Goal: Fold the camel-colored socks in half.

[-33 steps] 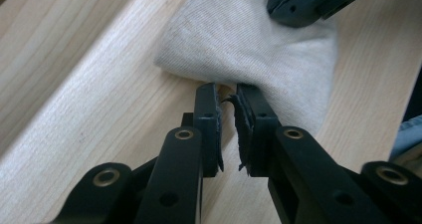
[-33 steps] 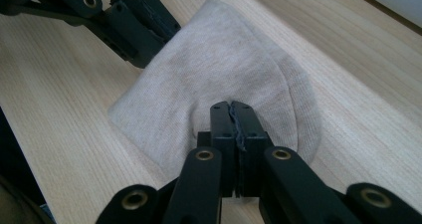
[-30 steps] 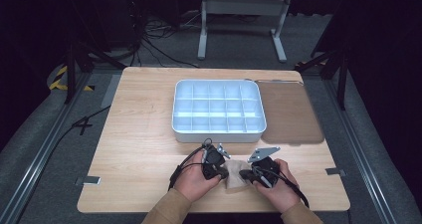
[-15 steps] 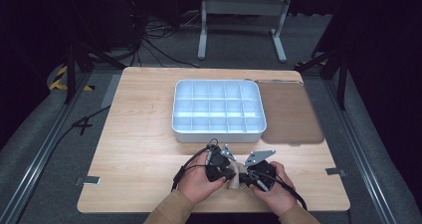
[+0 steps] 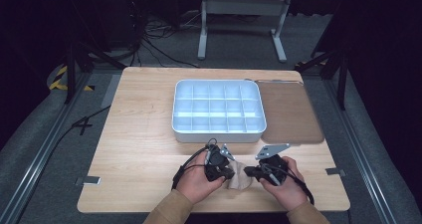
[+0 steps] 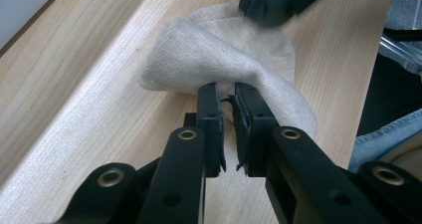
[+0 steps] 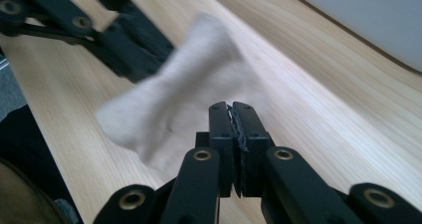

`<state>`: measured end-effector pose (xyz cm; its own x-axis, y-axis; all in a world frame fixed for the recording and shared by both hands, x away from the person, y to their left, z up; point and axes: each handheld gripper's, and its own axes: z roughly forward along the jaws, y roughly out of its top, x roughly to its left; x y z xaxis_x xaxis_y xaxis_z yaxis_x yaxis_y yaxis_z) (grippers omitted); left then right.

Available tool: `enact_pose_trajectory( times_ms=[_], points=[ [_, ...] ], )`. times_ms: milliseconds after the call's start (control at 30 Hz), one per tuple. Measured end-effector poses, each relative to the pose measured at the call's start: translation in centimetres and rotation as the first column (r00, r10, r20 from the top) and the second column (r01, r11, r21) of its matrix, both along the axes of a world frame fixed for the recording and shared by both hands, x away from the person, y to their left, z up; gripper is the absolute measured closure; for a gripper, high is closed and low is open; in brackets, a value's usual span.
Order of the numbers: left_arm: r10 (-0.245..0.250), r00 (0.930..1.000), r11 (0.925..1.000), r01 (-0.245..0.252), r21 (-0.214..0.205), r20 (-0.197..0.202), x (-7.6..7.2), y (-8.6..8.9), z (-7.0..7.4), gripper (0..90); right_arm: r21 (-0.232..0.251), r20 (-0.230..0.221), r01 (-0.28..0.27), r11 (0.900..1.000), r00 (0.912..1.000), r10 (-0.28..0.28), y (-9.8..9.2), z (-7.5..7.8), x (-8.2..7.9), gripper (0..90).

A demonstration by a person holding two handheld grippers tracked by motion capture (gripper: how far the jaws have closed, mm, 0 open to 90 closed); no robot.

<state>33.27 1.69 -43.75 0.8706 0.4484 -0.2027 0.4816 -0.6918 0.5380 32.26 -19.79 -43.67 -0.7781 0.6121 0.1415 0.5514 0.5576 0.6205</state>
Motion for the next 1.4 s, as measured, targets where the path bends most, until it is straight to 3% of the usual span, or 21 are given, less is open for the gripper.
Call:
enact_pose_trajectory(
  times_ms=[100,267,467,933,1033,1200,1300,1400],
  points=[
    [0.002,1.0,1.0,-0.002,0.0,-0.001,0.0,0.0,0.0,81.8,-0.032,-0.026,0.015,0.9994,0.9995,-0.016,-0.8,-0.3,0.1,88.8],
    [-0.006,0.9998,1.0,0.006,-0.005,0.019,-0.2,-0.2,0.4,81.7,-0.058,-0.048,0.003,0.9983,0.9989,-0.006,-0.1,-1.4,0.2,88.9],
    [-0.017,0.9994,0.9999,0.017,-0.002,0.029,-0.3,-0.6,0.5,80.8,-0.026,-0.055,0.009,0.9996,0.9984,-0.01,-0.1,-1.9,0.3,89.0],
    [-0.064,0.9959,0.9979,0.064,0.01,0.064,-0.3,-1.8,0.0,74.5,-0.024,-0.052,0.012,0.9996,0.9985,-0.013,0.0,-2.0,-0.2,86.8],
    [-0.062,0.9956,0.998,0.062,0.01,0.07,-0.3,-1.8,0.0,72.0,-0.017,-0.027,0.022,0.9996,0.9994,-0.023,-0.3,-1.2,-0.3,86.8],
    [-0.064,0.9943,0.9978,0.063,0.019,0.085,-0.4,-2.0,0.0,71.0,0.073,0.068,0.014,0.9972,0.9975,-0.019,0.0,1.0,-0.7,88.4],
    [-0.065,0.9938,0.9979,0.064,0.014,0.09,-0.6,-2.0,0.0,70.3,0.094,0.103,-0.003,0.9956,0.9946,-0.006,0.8,1.3,-0.8,88.6],
    [-0.077,0.9922,0.997,0.075,0.02,0.098,-0.6,-2.0,0.1,69.0,0.097,0.107,0.003,0.9953,0.9942,-0.014,1.3,1.0,-0.6,88.0]
  ],
)
